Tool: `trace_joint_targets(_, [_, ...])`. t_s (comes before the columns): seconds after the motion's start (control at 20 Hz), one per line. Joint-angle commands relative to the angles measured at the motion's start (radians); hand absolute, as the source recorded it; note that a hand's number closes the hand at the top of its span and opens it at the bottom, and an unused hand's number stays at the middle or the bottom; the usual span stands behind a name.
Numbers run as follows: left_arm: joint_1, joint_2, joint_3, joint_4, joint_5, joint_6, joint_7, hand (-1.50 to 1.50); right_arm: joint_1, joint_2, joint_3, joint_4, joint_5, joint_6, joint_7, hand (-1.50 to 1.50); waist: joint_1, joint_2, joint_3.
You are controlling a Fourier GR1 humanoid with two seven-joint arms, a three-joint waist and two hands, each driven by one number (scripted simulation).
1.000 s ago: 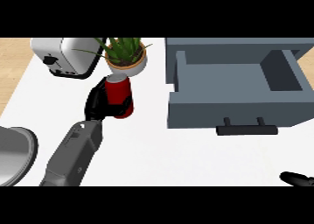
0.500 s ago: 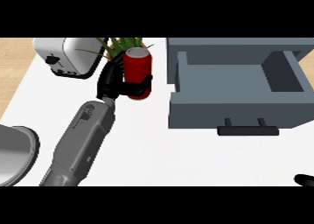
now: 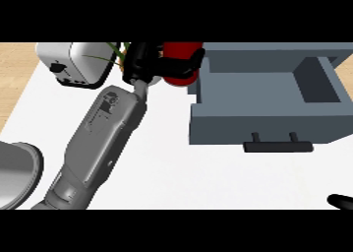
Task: Pick up the can, place it into the drawer and close the drawer
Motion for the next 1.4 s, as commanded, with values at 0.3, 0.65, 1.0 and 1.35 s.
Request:
trace_joint_targets(0.3, [-0.277,-0.004,-0.020,0.100,0.001,0.094,0.153,1.50,-0.008,-0.027,-0.042,-0.031,-0.042,0.004,0.033,-1.50,-0.012,0.002,0.000])
trace_joint_targets(0.65, [-0.491,-0.004,-0.024,0.345,0.058,0.126,0.130,1.50,-0.051,0.003,0.033,0.004,0.036,-0.022,0.013,-1.50,-0.023,0.009,0.000])
trace_joint_targets(1.0, [-0.587,-0.004,-0.132,0.500,0.167,0.169,0.087,1.50,-0.051,0.002,0.043,-0.031,0.029,-0.022,0.040,-1.50,-0.049,0.014,0.001])
trace_joint_targets(1.35, [-0.654,-0.004,-0.204,0.613,0.225,0.240,0.046,1.50,-0.106,-0.028,0.013,0.006,-0.023,-0.016,0.050,-1.50,-0.087,0.023,0.003])
